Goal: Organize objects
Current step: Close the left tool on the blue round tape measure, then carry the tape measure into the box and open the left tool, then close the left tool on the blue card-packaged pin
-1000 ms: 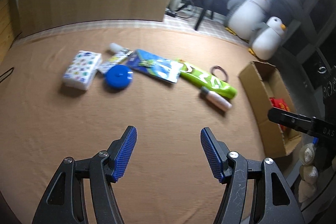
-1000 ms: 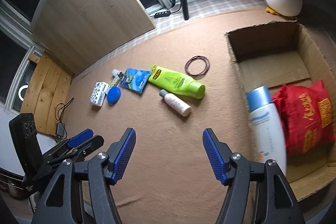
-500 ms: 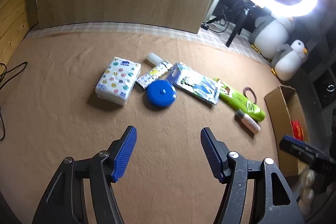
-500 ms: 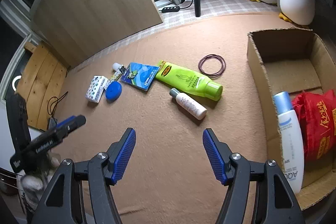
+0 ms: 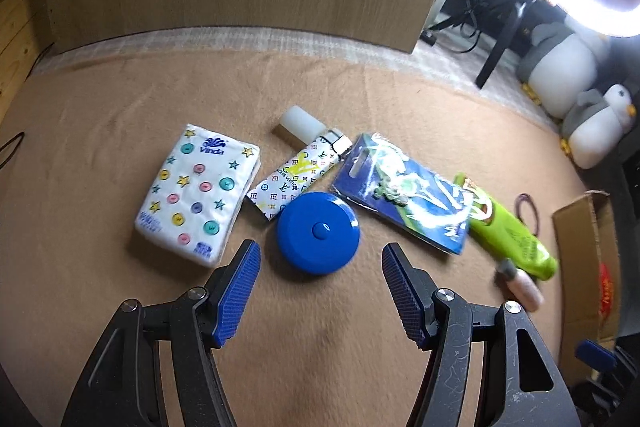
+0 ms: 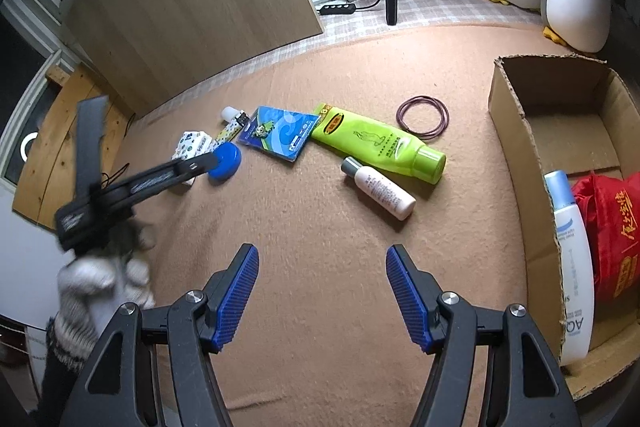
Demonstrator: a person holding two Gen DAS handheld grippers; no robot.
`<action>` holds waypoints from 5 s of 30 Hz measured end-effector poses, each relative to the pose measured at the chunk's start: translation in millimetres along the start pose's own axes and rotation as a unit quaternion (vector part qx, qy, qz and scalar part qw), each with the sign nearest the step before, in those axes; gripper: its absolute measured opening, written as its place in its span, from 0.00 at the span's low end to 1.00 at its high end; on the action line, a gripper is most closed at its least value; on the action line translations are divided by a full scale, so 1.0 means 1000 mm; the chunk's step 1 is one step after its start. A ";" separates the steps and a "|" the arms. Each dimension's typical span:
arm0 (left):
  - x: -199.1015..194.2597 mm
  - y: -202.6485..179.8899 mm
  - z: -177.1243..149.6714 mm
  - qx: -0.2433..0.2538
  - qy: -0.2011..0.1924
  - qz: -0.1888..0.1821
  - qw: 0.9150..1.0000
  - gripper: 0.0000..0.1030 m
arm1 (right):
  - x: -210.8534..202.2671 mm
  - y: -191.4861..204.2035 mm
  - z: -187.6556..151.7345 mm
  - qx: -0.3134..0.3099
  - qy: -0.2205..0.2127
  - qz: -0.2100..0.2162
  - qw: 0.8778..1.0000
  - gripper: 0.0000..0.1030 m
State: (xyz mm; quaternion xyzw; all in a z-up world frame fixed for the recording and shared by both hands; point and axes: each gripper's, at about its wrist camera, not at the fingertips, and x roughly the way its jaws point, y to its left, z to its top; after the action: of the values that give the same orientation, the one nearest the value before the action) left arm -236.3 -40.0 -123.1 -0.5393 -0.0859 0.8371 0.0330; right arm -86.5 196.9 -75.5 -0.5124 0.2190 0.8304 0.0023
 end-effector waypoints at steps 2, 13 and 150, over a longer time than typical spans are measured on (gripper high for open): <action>0.007 -0.002 0.001 -0.001 0.003 0.004 1.000 0.65 | -0.003 -0.003 -0.002 0.003 0.001 0.000 1.000 0.61; 0.031 -0.010 0.014 0.011 0.007 0.046 0.999 0.65 | -0.013 -0.017 -0.003 0.018 -0.002 0.003 1.000 0.61; -0.018 -0.084 0.045 0.055 -0.024 -0.012 0.998 0.62 | -0.074 -0.068 -0.058 0.029 -0.027 -0.015 0.999 0.61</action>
State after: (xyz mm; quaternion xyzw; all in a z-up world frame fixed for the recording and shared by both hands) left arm -272.9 35.3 -73.1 -0.5156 -0.0474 0.8526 0.0709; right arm 13.6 253.3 -59.2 -0.4926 0.2355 0.8370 0.0353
